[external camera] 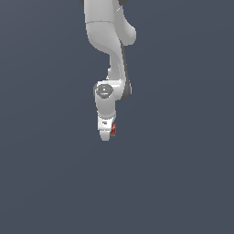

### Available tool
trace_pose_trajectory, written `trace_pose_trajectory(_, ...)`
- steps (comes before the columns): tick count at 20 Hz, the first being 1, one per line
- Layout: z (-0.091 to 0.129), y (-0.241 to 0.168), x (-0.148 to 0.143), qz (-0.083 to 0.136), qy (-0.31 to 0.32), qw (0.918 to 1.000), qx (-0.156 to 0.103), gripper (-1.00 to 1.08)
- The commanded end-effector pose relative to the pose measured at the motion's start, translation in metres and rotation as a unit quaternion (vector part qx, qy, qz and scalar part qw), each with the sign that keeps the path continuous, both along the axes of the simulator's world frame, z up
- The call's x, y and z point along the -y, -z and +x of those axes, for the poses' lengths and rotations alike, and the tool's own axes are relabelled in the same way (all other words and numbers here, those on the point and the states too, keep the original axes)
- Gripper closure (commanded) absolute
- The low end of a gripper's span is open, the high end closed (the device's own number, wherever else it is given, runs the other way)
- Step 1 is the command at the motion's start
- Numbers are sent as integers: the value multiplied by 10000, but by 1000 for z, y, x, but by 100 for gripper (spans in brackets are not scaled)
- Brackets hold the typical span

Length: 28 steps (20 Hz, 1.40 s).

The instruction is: Pick up the object and move it to a goal position.

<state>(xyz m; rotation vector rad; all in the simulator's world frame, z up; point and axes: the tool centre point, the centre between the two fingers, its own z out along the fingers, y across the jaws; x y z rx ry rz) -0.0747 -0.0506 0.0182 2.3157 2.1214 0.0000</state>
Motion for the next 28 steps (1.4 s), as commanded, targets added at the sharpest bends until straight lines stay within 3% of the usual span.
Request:
trace_pose_trajectory(1,1,-5,-3,0,-3,10000,4,108)
trace_pose_trajectory(12,14,-69,-45,-2,-12,10000,-1,108)
trace_pose_trajectory(28,48,-226,-147,10,-20,10000,-6,108)
